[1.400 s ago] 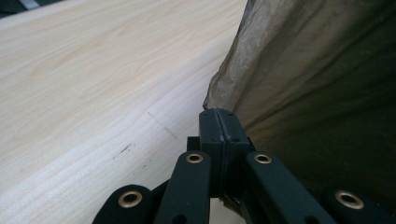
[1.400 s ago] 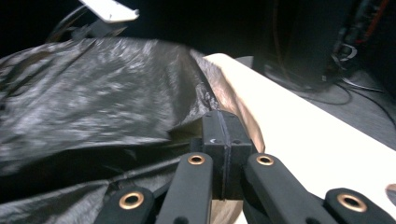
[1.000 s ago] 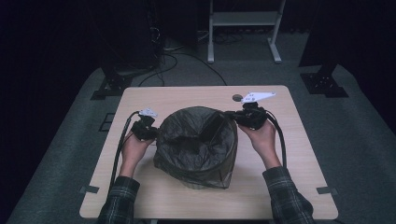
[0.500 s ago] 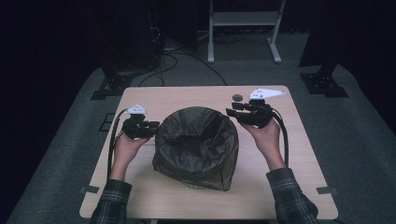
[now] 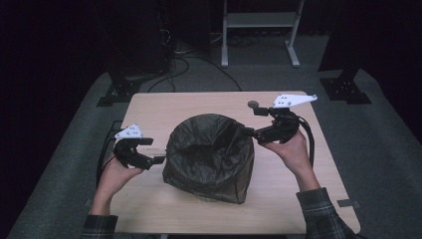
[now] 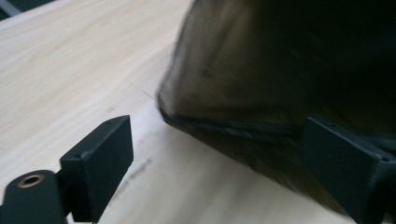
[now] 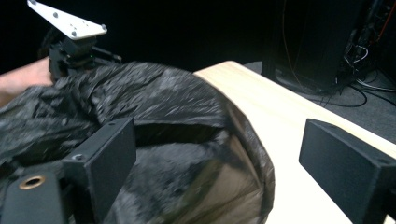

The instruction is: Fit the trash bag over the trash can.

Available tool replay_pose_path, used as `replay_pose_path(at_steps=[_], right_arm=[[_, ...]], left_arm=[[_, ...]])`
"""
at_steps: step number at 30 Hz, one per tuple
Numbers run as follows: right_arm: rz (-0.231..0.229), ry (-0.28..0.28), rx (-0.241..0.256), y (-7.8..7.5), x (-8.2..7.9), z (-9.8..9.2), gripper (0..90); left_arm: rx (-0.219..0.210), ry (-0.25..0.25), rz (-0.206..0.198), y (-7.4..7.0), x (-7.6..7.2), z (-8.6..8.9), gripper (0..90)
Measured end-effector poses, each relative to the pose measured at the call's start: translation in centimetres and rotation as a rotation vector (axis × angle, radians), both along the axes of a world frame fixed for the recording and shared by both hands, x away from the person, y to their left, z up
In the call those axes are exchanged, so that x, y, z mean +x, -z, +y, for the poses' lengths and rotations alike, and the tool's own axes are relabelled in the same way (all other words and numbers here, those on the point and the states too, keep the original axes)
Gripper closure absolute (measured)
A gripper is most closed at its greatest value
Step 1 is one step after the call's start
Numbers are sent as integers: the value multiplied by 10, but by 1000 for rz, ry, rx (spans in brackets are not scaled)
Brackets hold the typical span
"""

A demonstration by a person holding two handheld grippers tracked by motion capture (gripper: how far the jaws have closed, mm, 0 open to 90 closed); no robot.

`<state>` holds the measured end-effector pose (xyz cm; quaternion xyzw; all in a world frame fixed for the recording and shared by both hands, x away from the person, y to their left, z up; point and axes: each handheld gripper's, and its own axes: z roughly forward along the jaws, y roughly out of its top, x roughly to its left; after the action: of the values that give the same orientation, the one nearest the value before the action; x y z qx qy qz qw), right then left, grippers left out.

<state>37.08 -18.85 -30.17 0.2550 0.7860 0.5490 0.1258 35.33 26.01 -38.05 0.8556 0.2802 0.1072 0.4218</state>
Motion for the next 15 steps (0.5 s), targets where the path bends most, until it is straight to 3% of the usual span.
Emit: replay_pose_path(at_steps=[2, 8, 15], right_arm=[[-13, -1, -21, -1, -4, 2, 96], [-20, -53, -9, -6, -11, 4, 96], [-39, -99, -39, -15, -19, 13, 95]], left_arm=[[24, 24, -4, 5, -9, -1, 30], [88, 71, 10, 26, -32, -7, 0], [94, 102, 10, 50, -50, -14, 0]])
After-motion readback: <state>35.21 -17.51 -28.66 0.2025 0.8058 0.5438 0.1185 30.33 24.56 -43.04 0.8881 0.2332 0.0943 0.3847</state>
